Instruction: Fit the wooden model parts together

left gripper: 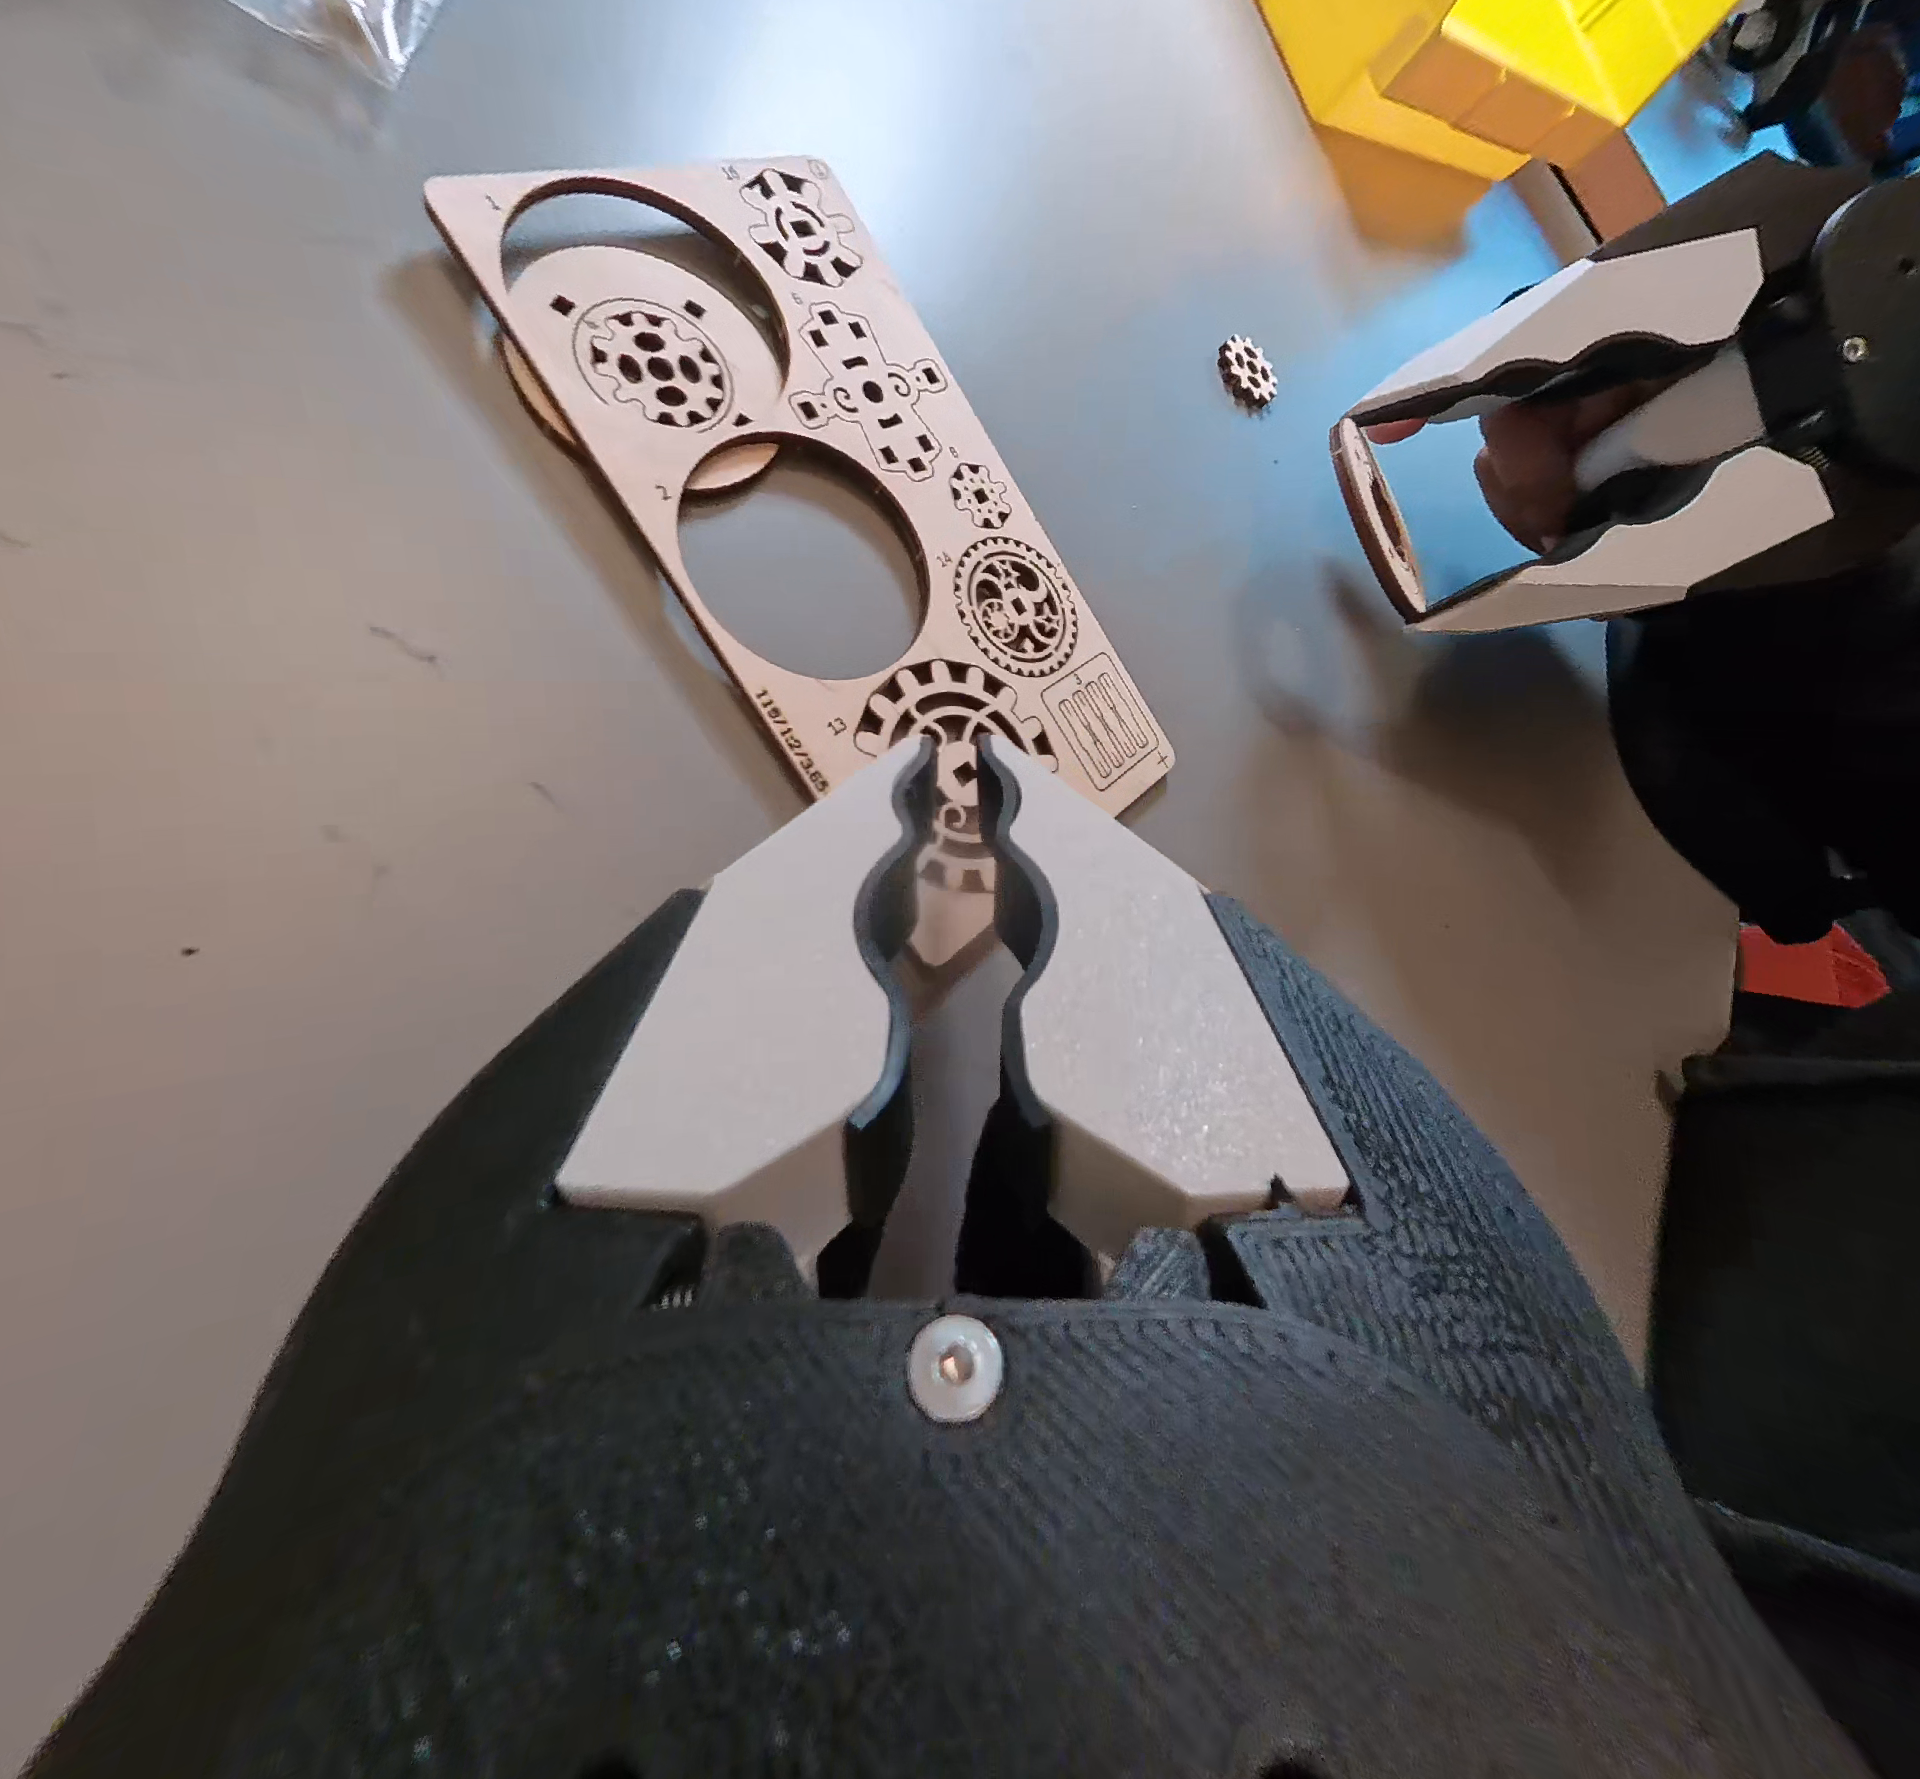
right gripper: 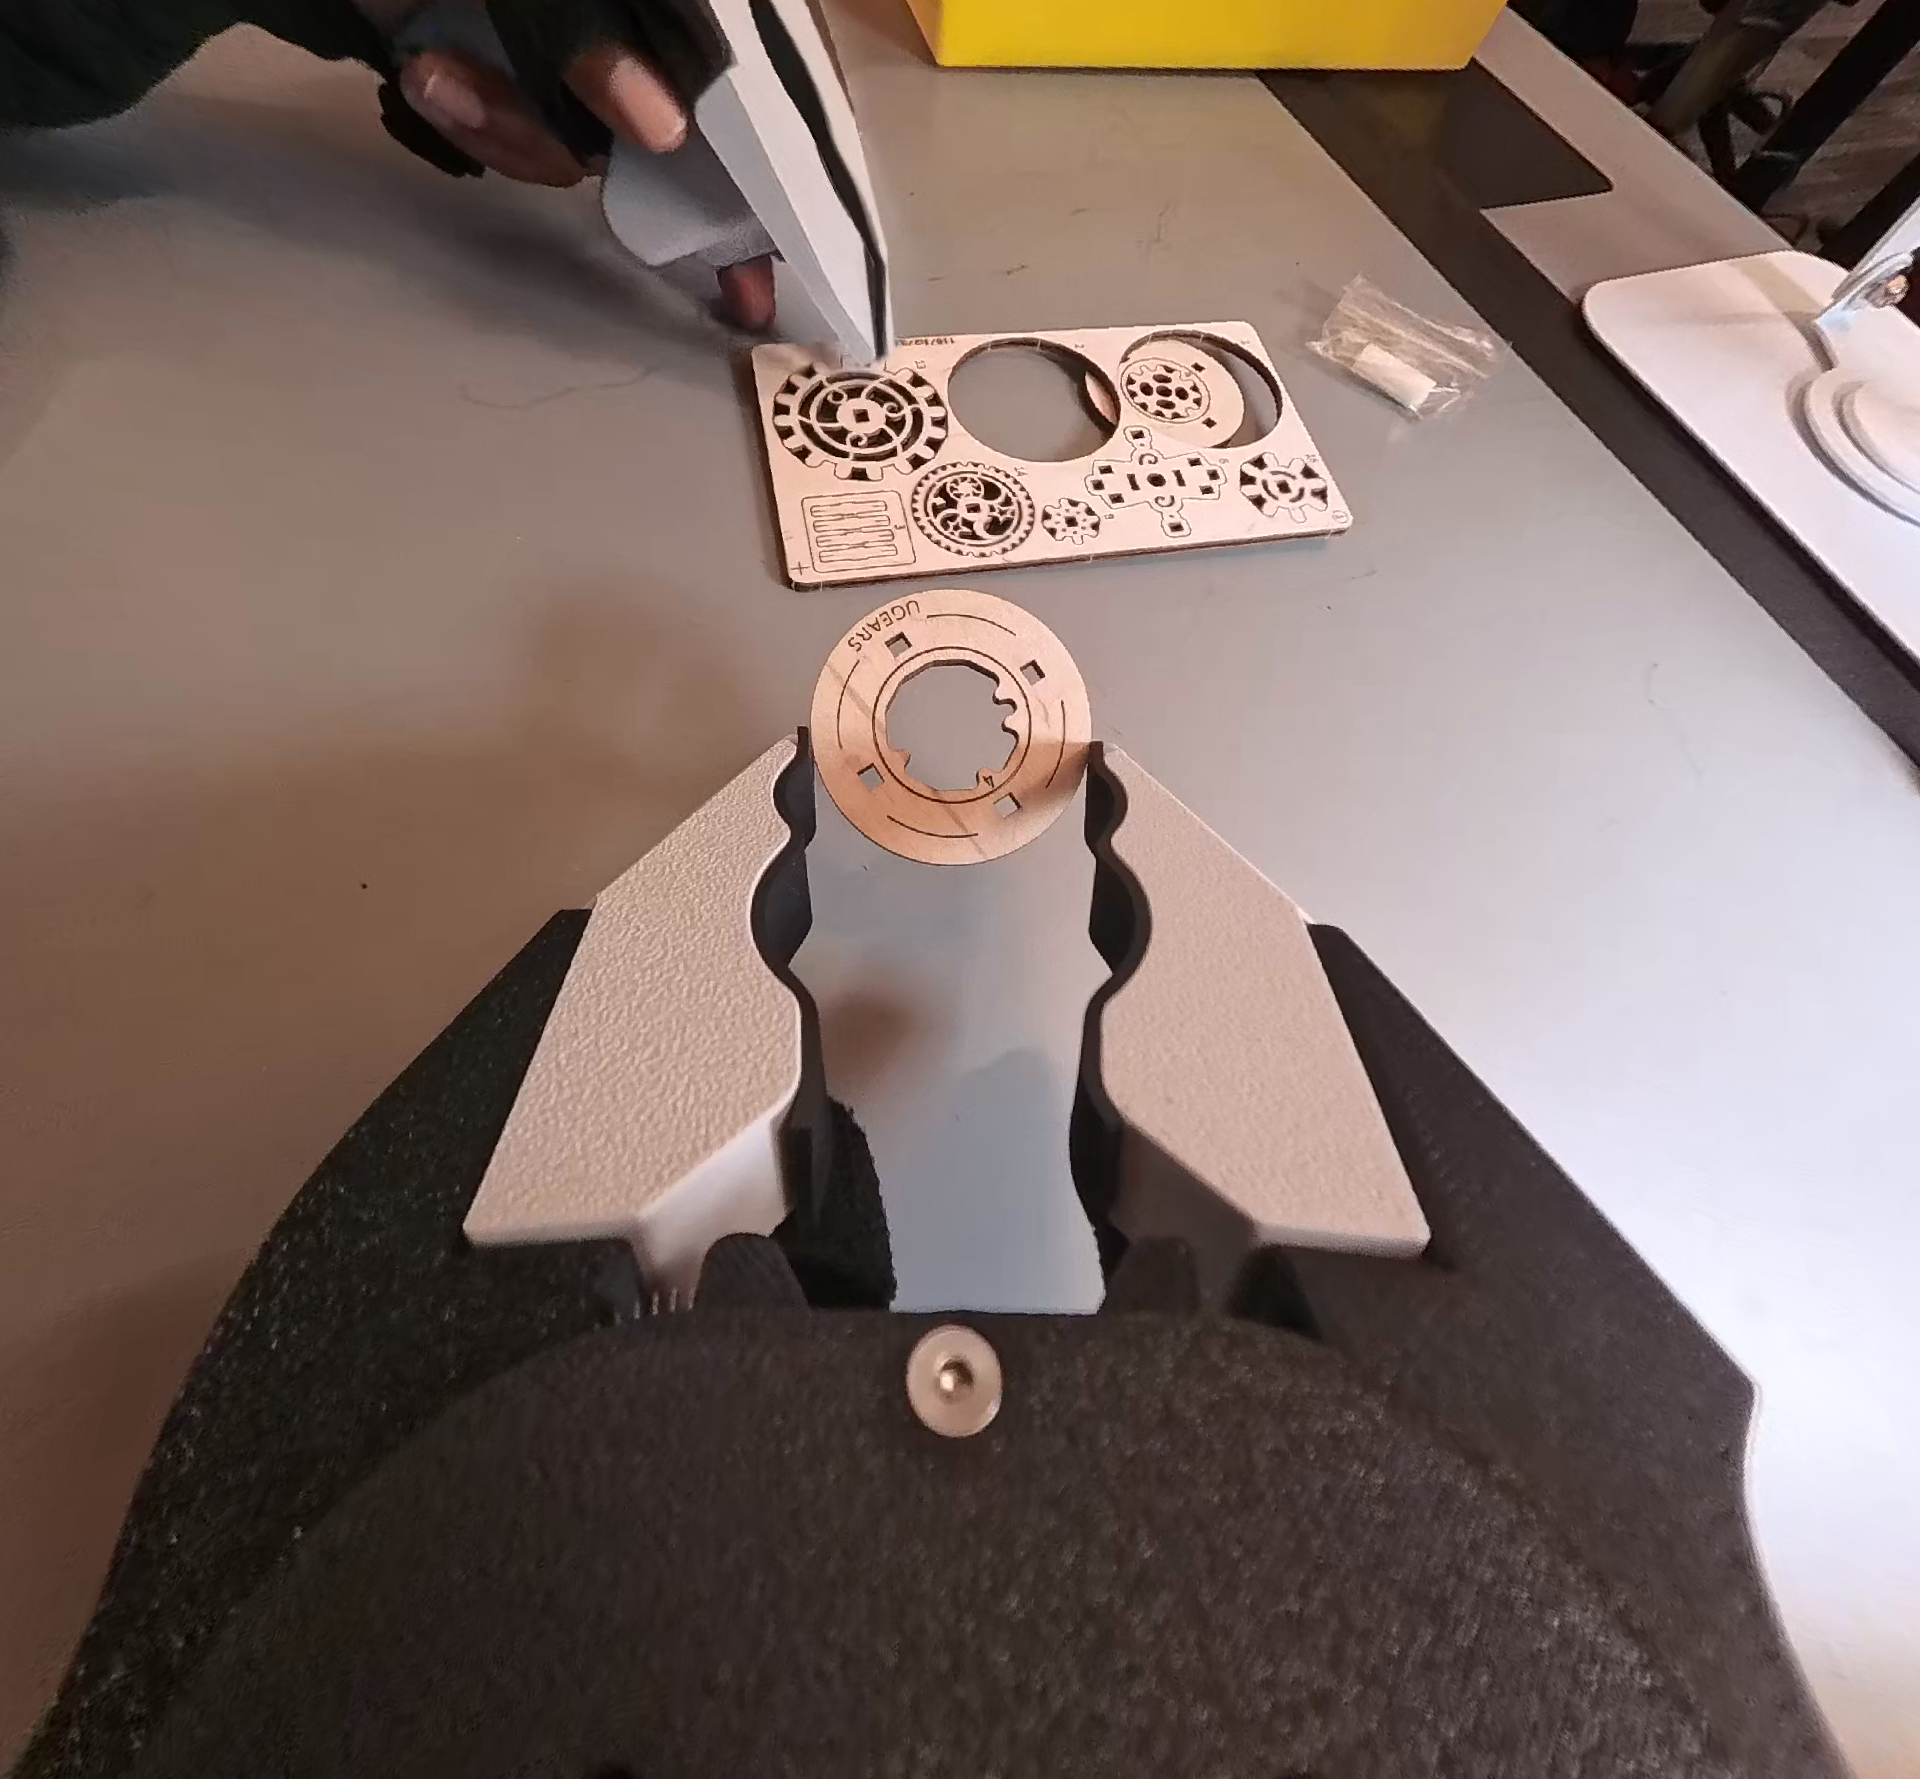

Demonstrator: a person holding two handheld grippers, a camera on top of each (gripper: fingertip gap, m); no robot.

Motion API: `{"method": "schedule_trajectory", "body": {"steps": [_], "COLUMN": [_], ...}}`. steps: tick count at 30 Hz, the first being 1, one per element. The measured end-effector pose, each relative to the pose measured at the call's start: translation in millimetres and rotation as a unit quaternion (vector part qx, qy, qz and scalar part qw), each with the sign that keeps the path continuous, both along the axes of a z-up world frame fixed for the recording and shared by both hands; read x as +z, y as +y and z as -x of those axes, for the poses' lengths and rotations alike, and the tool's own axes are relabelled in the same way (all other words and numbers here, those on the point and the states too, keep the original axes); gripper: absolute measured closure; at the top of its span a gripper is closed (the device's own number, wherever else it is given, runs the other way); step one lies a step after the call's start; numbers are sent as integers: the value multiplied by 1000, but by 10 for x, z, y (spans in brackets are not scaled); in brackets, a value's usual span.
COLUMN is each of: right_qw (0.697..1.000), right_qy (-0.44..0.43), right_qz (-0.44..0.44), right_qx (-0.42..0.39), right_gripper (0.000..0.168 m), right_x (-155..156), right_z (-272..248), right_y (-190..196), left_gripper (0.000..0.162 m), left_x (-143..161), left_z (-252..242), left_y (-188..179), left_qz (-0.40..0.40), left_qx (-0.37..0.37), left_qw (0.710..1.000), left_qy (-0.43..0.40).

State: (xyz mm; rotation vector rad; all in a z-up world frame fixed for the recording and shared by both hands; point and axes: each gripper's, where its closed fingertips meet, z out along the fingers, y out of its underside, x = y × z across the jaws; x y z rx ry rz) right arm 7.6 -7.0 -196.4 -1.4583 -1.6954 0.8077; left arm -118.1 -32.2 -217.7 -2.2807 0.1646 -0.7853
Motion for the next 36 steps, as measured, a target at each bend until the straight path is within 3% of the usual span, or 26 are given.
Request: {"method": "schedule_trajectory", "body": {"steps": [5,9,15,20,23,26,29,33,36], "right_qw": [1000,1000,995,979,971,965,961,977,995], "right_qy": [2,15,46,57,59,55,53,89,89], "right_qz": [-1,-1,-71,-169,-210,-236,-256,-187,-28], "right_qx": [0,-1,47,94,98,95,89,57,42], "right_gripper": [118,118,118,118,118,118,118,127,102], "right_x": [8,56,184,229,265,264,263,357,332], "right_z": [3,14,133,215,228,236,248,265,258], "right_y": [-3,-6,-212,-423,-452,-439,-415,-351,-305], "left_gripper": [160,158,138,128,133,155,157,161,161], "left_x": [18,214,545,626,478,444,452,471,514], "left_z": [-135,-92,-488,-966,-1075,-1108,-1105,-1059,-1042], "left_y": [-9,22,-3,-107,-177,-221,-207,-173,-173], "left_qz": [-7,-47,-106,-68,-40,-45,-53,-76,-107], "left_qx": [-23,-13,-60,-122,-149,-162,-159,-152,-160], "left_qw": [1000,999,989,969,973,975,977,979,977], "left_qy": [3,-7,-84,-204,-172,-142,-130,-114,-96]}}
